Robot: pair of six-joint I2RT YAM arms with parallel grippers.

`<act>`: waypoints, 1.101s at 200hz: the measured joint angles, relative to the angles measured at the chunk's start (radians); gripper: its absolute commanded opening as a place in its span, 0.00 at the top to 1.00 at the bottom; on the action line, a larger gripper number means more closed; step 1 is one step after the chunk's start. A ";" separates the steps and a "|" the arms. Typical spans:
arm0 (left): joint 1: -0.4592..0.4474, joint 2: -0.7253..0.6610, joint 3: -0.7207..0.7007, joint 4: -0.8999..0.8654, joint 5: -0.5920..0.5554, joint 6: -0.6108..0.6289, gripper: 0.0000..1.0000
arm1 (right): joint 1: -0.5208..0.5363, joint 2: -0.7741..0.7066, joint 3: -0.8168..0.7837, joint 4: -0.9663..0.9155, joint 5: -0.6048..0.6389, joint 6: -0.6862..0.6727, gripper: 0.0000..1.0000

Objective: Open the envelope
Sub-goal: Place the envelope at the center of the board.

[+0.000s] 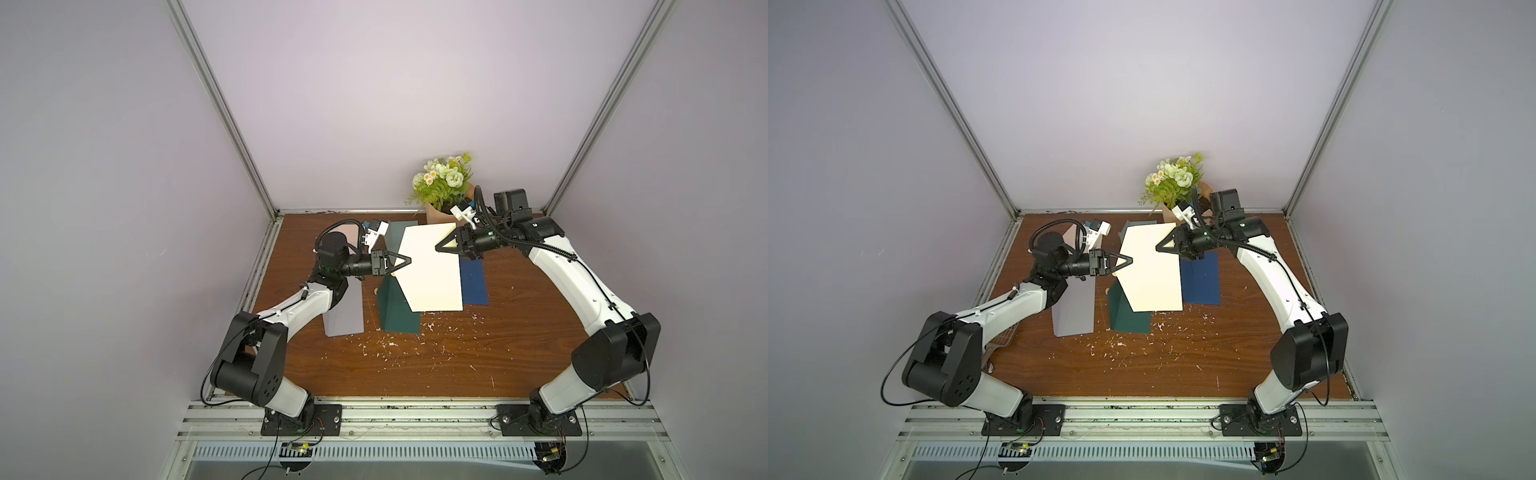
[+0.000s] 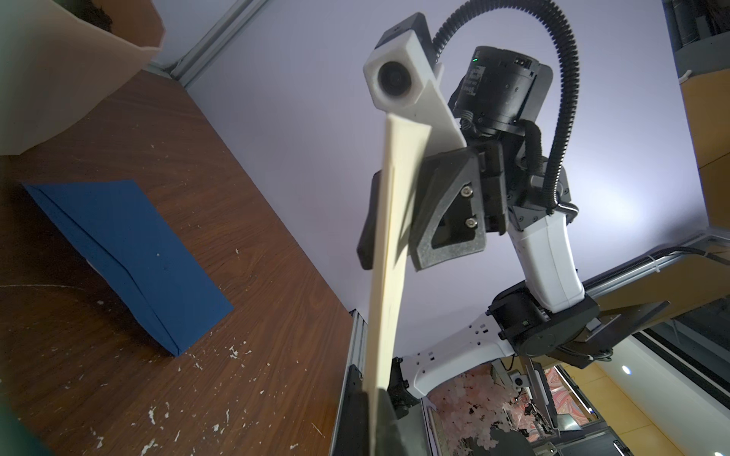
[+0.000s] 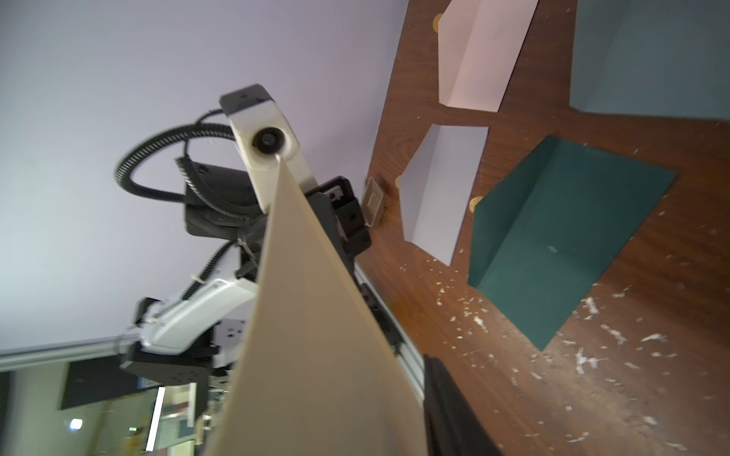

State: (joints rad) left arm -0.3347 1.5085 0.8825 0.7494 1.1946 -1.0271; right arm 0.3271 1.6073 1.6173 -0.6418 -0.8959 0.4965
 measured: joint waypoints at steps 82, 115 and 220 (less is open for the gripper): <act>-0.023 0.021 0.142 -0.274 -0.127 0.178 1.00 | -0.055 -0.023 0.249 -0.198 0.504 -0.069 0.20; -0.135 0.173 0.384 -0.457 -0.218 0.296 1.00 | -0.063 -0.090 0.330 -0.239 0.681 -0.090 0.21; -0.418 0.889 1.157 -0.568 -0.354 0.187 1.00 | -0.067 -0.166 0.372 -0.252 0.781 -0.110 0.21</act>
State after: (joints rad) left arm -0.7525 2.3978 2.0399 0.1810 0.8410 -0.8402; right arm 0.2604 1.4414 1.9888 -0.8936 -0.1146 0.3862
